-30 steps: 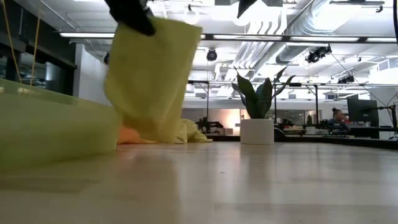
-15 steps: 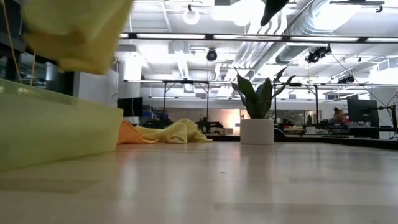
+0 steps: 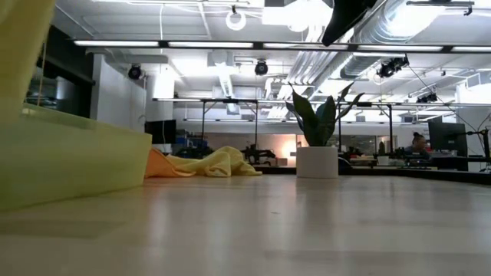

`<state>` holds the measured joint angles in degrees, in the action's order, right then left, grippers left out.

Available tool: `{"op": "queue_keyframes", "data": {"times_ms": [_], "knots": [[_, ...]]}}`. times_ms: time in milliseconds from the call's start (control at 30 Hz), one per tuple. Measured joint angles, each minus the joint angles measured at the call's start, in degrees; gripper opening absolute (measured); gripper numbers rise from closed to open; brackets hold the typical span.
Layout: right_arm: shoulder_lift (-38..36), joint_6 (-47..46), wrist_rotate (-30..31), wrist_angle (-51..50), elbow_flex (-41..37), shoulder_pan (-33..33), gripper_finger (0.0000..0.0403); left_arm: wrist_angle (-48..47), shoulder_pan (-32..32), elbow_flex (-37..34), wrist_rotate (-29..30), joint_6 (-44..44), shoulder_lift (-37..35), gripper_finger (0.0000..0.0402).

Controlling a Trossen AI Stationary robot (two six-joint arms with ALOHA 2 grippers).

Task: Fold microfiber towels
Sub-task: Stack the bottom yellow microfiber cloth on top of the green microfiber cloth

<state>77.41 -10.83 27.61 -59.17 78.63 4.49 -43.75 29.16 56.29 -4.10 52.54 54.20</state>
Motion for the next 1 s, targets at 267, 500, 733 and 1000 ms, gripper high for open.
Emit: {"op": "queue_keyframes", "data": {"times_ms": [267,500,733,1000], "knots": [[0.02,-2.43,-0.27,0.47,-0.79,-0.01,0.0176,13.11,4.51,-8.55,3.91,5.79,-0.16,0.0],[0.02,-3.74,-0.31,0.72,-0.79,-0.02,0.0176,9.84,3.17,-11.92,6.54,5.53,-0.16,0.0],[0.02,-5.17,-0.38,0.78,-0.79,0.0,0.0176,9.09,1.04,-17.63,6.8,5.31,-0.16,0.0],[0.04,-6.51,-0.42,0.81,-0.79,0.0,0.0176,10.2,-2.4,-20.04,8.4,-1.48,-0.16,0.0]]}}
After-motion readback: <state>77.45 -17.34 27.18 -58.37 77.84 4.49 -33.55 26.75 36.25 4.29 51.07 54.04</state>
